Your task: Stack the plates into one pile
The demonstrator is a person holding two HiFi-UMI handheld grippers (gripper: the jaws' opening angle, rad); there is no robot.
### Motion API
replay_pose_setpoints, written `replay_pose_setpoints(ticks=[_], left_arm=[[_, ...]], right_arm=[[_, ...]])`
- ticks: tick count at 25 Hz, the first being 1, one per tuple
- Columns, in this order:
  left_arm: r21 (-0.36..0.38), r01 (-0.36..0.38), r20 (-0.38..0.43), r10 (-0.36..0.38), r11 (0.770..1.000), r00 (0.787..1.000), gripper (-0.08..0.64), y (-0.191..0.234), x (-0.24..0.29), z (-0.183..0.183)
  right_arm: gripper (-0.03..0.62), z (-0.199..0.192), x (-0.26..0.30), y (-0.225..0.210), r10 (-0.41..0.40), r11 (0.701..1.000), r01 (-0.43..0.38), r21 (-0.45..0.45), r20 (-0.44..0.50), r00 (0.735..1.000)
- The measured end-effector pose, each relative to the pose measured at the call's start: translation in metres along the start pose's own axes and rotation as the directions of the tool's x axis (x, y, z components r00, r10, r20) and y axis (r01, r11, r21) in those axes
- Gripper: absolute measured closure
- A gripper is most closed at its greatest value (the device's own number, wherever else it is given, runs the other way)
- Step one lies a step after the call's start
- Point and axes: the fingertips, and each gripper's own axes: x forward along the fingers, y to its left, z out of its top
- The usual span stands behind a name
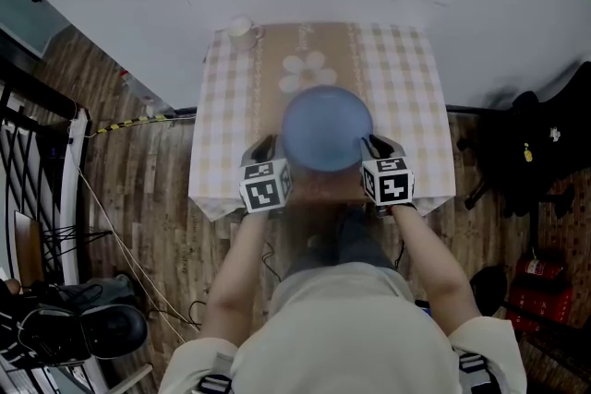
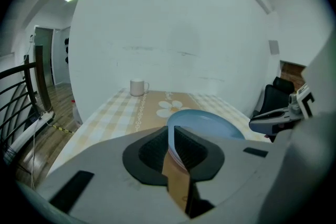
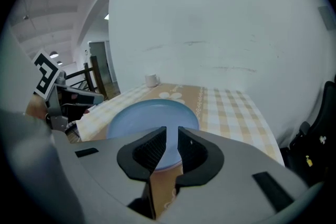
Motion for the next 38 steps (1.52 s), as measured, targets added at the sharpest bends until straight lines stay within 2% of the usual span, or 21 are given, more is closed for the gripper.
replay_pose_setpoints(ticks=[6, 17, 30, 38], left_arm=[[0.019, 0.033, 0.059, -0.034, 0.999, 0.998, 0.535, -0.016, -0.031, 0.004], [-0.043, 0.070, 0.099, -0.065, 0.997, 0.993, 0.549, -0.032, -0.077, -0.019], [-0.075, 0.118, 0.086, -0.112, 0.990, 0.990, 0.552, -0.048, -0.111, -0.049], [-0.065, 0.129, 0.071, -0.124, 0.990, 0.990, 0.552, -0.052, -0.114, -0.058]], right_arm=[[0.560, 0.008, -0.027, 0.021, 0.017, 1.000, -0.018, 0.014, 0.072, 0.997], [0.586, 0.005, -0.070, 0.052, 0.046, 0.999, -0.049, 0.010, 0.153, 0.987], [0.592, -0.016, -0.101, 0.071, 0.112, 0.992, -0.119, 0.032, 0.176, 0.978], [0.594, -0.019, -0.102, 0.072, 0.109, 0.993, -0.116, 0.030, 0.179, 0.978]])
